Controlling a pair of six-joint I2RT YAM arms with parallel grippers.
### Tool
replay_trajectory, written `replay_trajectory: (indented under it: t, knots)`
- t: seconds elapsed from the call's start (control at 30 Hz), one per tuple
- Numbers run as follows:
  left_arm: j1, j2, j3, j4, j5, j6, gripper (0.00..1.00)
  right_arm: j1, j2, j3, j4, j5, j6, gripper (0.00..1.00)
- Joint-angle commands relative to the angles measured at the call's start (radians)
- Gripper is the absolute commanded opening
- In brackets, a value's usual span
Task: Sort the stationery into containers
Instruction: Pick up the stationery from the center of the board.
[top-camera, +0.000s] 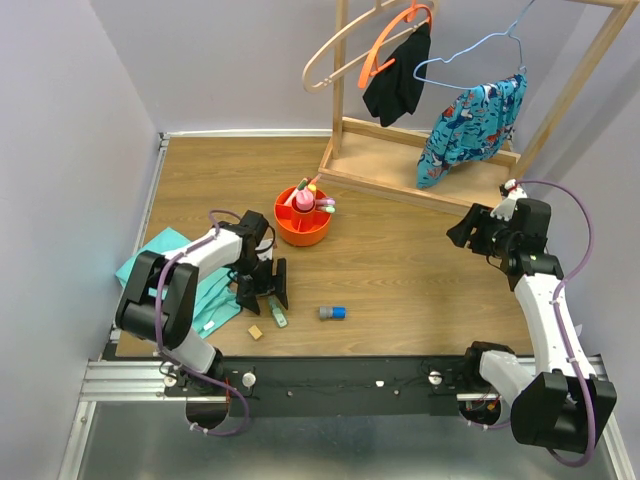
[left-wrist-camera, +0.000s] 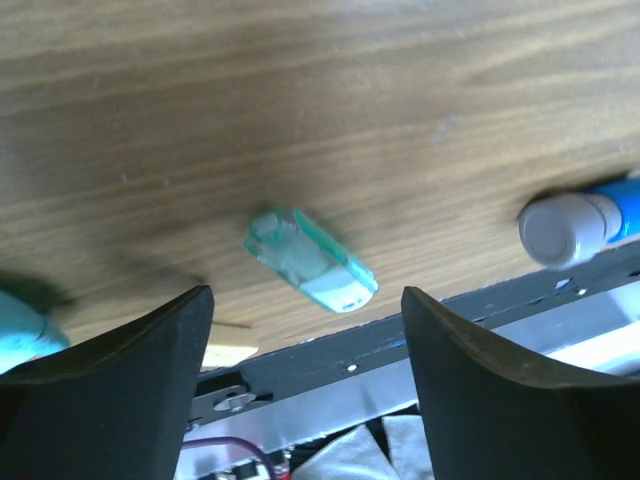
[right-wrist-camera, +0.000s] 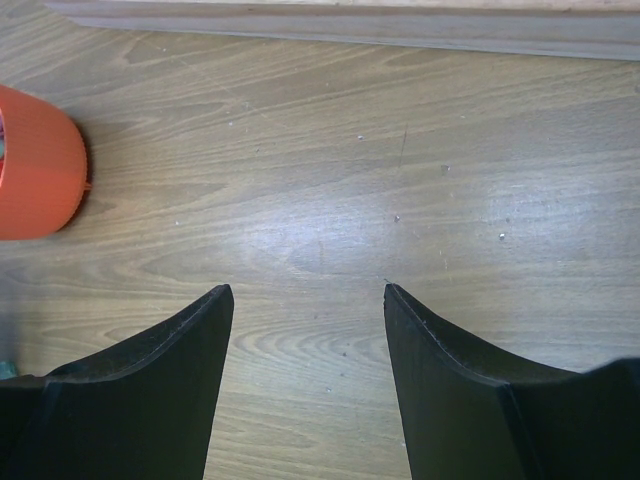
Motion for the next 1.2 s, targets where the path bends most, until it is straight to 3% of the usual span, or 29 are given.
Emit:
replay_trajectory:
  t: [0.0, 0.63, 0.83, 0.9, 1.17]
  knots:
    - [0.003, 0.053, 0.027, 0.032, 0.009, -0.071, 0.79, -0.008, 0.005, 0.034, -0.012, 0.013, -0.001, 0.7]
    - [-0.006, 0.182, 0.066, 0.044, -0.056, -0.087, 0.45, -0.008, -0.009, 0.009, -0.009, 0.024, 0.001, 0.7]
    - [-0.015, 0.231, 0.081, 0.06, -0.057, -0.059, 0.3, -0.008, -0.035, -0.014, -0.004, 0.033, 0.011, 0.7]
    - [-0.015, 0.227, 0.095, 0.06, -0.056, -0.051, 0.13, -0.008, -0.041, -0.017, -0.006, 0.033, 0.017, 0.7]
    - [-0.015, 0.074, 0.257, -0.006, 0.019, 0.107, 0.11, -0.008, -0.017, 0.018, 0.0, 0.024, 0.005, 0.7]
